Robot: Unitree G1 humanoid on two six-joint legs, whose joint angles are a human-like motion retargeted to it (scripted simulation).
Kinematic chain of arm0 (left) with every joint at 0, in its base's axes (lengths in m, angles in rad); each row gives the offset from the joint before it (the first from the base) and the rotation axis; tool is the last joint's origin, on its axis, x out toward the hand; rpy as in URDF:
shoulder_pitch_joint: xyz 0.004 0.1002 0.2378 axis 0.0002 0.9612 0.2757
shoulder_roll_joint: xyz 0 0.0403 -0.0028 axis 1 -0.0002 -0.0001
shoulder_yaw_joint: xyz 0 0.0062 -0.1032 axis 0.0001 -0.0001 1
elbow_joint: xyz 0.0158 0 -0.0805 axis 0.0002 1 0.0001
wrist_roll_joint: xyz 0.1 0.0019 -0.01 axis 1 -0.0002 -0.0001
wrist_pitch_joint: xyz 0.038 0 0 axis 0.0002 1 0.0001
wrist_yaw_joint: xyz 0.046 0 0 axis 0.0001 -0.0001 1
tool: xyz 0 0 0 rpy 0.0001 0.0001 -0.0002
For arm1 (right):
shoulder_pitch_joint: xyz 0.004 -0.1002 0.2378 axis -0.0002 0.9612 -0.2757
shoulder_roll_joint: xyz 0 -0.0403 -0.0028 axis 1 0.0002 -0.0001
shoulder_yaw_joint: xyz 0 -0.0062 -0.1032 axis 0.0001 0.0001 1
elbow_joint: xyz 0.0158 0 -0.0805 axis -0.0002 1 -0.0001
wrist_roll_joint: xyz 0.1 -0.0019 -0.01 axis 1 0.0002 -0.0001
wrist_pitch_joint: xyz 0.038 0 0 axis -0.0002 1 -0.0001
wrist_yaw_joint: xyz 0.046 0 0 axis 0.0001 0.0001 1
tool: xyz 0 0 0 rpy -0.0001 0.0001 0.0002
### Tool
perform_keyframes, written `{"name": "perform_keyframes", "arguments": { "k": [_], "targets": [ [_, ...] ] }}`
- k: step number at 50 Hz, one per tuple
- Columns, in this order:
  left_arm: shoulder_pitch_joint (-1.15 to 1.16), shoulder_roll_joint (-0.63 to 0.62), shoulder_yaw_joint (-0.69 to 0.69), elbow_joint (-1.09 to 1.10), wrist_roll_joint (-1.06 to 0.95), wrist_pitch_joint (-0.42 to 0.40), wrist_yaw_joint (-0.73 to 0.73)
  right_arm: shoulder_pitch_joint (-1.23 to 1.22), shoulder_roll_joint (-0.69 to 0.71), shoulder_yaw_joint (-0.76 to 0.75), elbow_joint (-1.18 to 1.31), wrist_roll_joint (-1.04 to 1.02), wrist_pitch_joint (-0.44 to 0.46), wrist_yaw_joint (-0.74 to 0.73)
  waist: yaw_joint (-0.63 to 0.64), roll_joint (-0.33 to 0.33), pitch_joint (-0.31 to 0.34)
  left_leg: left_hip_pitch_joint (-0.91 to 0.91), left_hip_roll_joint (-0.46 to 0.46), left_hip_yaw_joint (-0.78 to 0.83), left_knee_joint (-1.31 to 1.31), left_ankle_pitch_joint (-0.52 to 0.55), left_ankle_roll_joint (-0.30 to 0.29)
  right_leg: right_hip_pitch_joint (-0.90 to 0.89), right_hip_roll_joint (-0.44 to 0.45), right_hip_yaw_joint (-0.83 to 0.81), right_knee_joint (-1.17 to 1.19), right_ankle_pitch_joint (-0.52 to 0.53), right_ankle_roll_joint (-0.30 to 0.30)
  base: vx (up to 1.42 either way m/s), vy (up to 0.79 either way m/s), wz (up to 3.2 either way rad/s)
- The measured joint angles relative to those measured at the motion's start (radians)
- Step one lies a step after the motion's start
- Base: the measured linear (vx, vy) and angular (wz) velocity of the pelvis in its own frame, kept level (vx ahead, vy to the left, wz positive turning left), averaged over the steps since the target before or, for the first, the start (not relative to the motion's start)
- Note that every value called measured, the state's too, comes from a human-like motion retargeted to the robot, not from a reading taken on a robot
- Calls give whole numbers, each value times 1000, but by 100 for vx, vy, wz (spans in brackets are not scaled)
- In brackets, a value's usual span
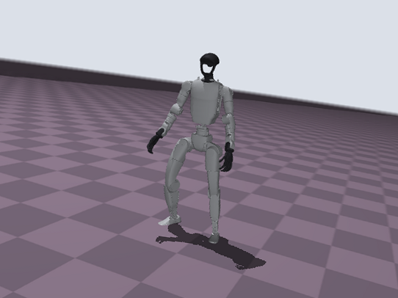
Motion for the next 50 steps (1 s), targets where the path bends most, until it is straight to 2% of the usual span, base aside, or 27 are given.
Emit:
{"name": "perform_keyframes", "arguments": {
  "k": [2, 5, 8, 12, 15, 17, 19, 22, 30, 33, 35, 37, 38, 40, 42, 45, 50],
  "targets": [
    [2, 10, 17, -11, -14, 1, -15, -1, 3, 6, 13, 9, -4, 23, -1, -12, -11, -7, -26, -3, -2, 1, 8, 11, 68, 14, -58, -14, -5, -5, 15, 1],
    [13, 12, 27, -38, -34, 3, -51, 0, -5, 14, 43, 13, 4, 61, 11, -28, -26, -17, -82, -4, 2, -2, 29, 58, 130, 50, -241, 64, -26, -5, 15, -6],
    [20, -9, 30, -65, -25, -4, -92, 6, -27, -2, 79, -13, 17, 99, 64, -23, -31, -28, -132, 10, 11, -1, 63, 92, 111, 89, -362, 145, -30, -7, 19, -30],
    [29, -69, 49, -85, 34, -15, -149, 5, -74, -24, 135, -35, 26, 166, 138, -3, -20, -50, -188, -12, 33, 9, 109, 111, 51, 139, -450, 226, 42, -8, 21, -32],
    [52, -106, 54, -90, 45, -25, -188, -22, -107, -22, 172, -55, 31, 200, 166, -4, -4, -54, -204, -27, 56, -22, 130, 130, 6, 169, -514, 264, 86, -6, 18, -36],
    [70, -115, 44, -75, 61, -28, -205, -40, -118, -27, 180, -61, 38, 198, 153, -13, -1, -74, -179, -14, 132, -86, 93, 141, -26, 168, -537, 264, 118, -3, 17, -24],
    [84, -113, 35, -54, 40, -50, -210, -51, -118, -51, 168, -85, 24, 188, 159, -26, -5, -41, -154, -12, 89, -78, 130, 137, -44, 190, -558, 279, 140, -2, 16, -43],
    [96, -103, 28, -8, 54, -61, -186, -42, -105, -80, 123, -49, 7, 158, 134, -48, -11, -19, -95, -20, 101, -83, 118, 145, -78, 187, -570, 286, 159, 0, 20, 6],
    [79, -59, 78, 36, 50, -107, -52, 44, -60, -85, 55, 85, -48, 112, 108, -110, -20, 8, 65, -8, 143, -77, 106, 156, -168, 140, -558, 282, 174, -1, 29, 35],
    [69, -57, 89, 21, 7, -125, -45, 54, -62, -75, 104, 58, -47, 123, 109, -120, -13, 10, 81, 3, 119, -89, 114, 158, -213, 123, -553, 290, 174, -1, 49, 41],
    [62, -58, 94, 21, 100, -138, -16, 60, -67, -57, 132, 102, -70, 142, 102, -116, -11, 11, 85, 13, 87, -77, 135, 159, -238, 110, -538, 297, 174, -2, 56, 52],
    [51, -68, 81, 18, 60, -122, -28, 62, -77, -72, 159, 30, -37, 138, 94, -91, -4, 9, 104, 6, 63, -25, 103, 164, -242, 91, -518, 306, 160, -3, 60, 55],
    [44, -73, 79, 25, 118, -113, -10, 64, -80, -72, 164, 45, -37, 139, 87, -78, 0, 9, 111, -3, 52, 3, 91, 168, -244, 82, -510, 316, 156, -3, 61, 52],
    [33, -86, 52, 31, 57, -106, -9, 61, -85, -106, 177, -22, -5, 107, 71, -58, 12, 4, 114, -22, 47, 31, 51, 177, -255, 61, -501, 349, 145, -4, 61, 44],
    [29, -95, 16, 46, 17, -93, -15, 57, -77, -125, 179, -43, 22, 83, 55, -53, 21, 4, 96, -26, 46, 17, 3, 180, -275, 29, -499, 400, 139, -4, 60, 21],
    [28, -96, -35, 68, 7, -76, -44, 46, -48, -127, 161, -15, 34, 69, 31, -49, 29, 14, 55, -10, 36, 6, -24, 171, -292, -51, -472, 431, 128, -3, 54, -6],
    [31, -63, -46, 38, 50, -41, -40, 41, -14, -91, 86, 30, 19, 29, -6, -10, 34, 23, 40, 6, 12, 4, -17, 107, -219, -115, -265, 262, 75, -4, 42, -9]
  ]
}}
